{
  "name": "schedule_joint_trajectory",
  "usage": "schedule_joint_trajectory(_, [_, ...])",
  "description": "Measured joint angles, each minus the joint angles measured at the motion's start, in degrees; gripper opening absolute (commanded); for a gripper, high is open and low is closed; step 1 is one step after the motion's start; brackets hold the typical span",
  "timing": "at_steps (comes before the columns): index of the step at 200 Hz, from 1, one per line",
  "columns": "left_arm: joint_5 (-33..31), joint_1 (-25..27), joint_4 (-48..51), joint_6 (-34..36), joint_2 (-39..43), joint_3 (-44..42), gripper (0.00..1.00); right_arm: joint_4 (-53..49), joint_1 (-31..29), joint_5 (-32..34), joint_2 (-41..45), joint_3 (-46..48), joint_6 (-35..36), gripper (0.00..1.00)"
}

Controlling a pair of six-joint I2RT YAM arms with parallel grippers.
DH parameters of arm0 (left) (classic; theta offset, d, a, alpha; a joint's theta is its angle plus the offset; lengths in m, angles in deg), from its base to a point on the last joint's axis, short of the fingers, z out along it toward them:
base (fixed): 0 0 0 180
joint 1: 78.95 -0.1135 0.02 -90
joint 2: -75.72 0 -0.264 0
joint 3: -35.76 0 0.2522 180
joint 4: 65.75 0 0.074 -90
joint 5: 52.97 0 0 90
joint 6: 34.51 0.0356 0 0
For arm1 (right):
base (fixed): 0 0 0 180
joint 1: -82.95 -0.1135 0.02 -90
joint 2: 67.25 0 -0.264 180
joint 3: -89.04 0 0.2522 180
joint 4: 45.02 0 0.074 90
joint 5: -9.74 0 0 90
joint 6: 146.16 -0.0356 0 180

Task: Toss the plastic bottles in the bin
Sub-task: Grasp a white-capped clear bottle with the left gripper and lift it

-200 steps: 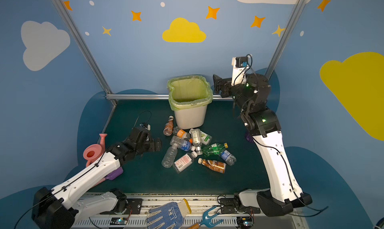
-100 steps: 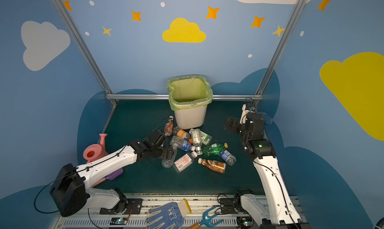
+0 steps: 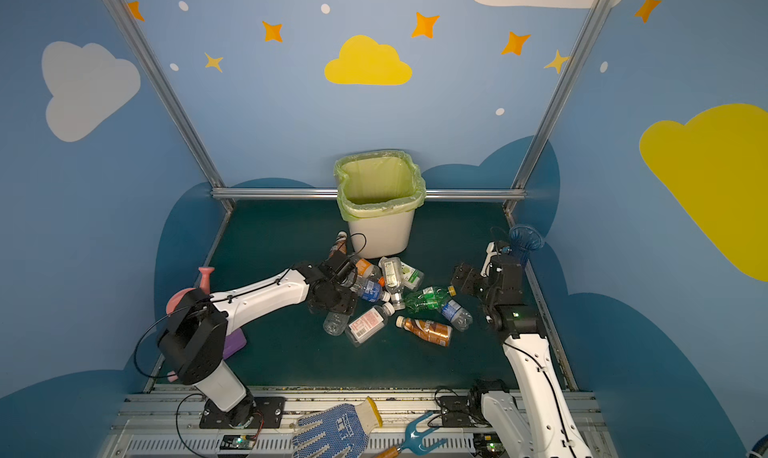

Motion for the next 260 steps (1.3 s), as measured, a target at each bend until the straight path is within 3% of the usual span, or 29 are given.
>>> schedule_joint_trajectory(147, [-2.64, 0.04, 2.67, 2.6, -5.55, 2.27, 0.56, -0.2, 3.52, -1.99, 1.6, 1.01, -0.76, 0.98])
schedule_joint_trajectory(198, [-4.22, 0.04, 7.43, 2.56, -3.26, 2.29, 0.57, -0.2, 4.09, -2.62, 1.57, 1.07, -0.94, 0.98])
schedule_joint_trajectory(260, [-11.34, 0.07, 14.14, 2.05, 0.57, 3.48, 0.56, -0.13, 4.39, -3.8, 0.83, 1.07, -1.53, 0.98])
